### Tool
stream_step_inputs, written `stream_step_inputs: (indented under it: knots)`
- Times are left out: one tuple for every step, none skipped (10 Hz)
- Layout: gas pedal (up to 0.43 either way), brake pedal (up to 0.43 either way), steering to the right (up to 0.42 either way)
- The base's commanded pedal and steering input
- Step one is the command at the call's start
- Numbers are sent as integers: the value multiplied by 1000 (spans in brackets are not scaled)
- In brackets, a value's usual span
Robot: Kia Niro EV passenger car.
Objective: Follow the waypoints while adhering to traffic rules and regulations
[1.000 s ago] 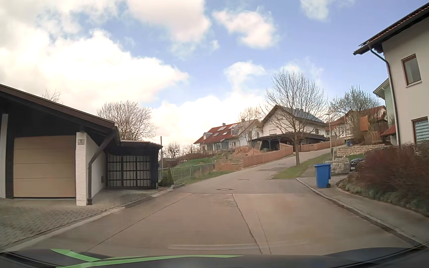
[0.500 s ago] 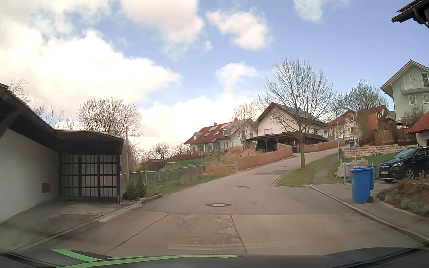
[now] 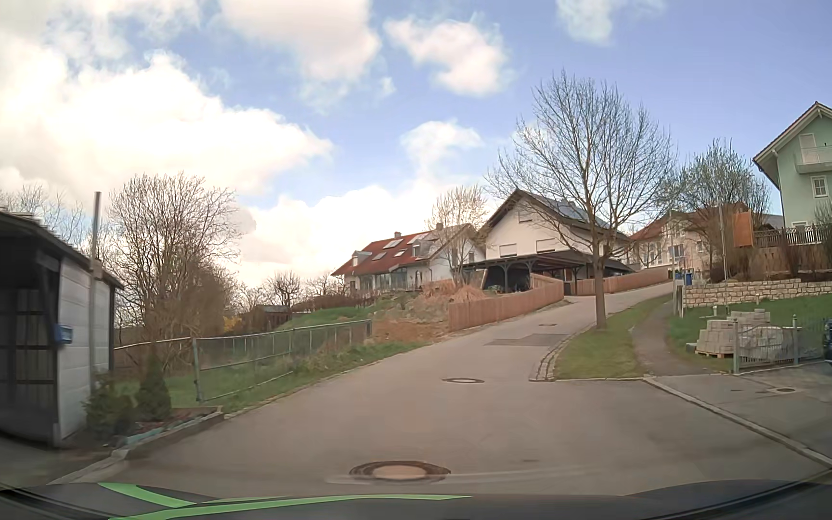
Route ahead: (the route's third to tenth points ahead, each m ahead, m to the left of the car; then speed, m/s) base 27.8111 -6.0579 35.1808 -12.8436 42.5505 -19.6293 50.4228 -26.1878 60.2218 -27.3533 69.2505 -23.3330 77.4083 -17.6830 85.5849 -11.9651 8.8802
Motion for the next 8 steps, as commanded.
stream_step_inputs:
  knots:
    - [98,0,47]
    - [110,0,49]
    - [118,0,52]
    - [138,0,53]
    - [138,0,53]
    - [138,0,55]
    - [138,0,59]
    - [138,0,62]
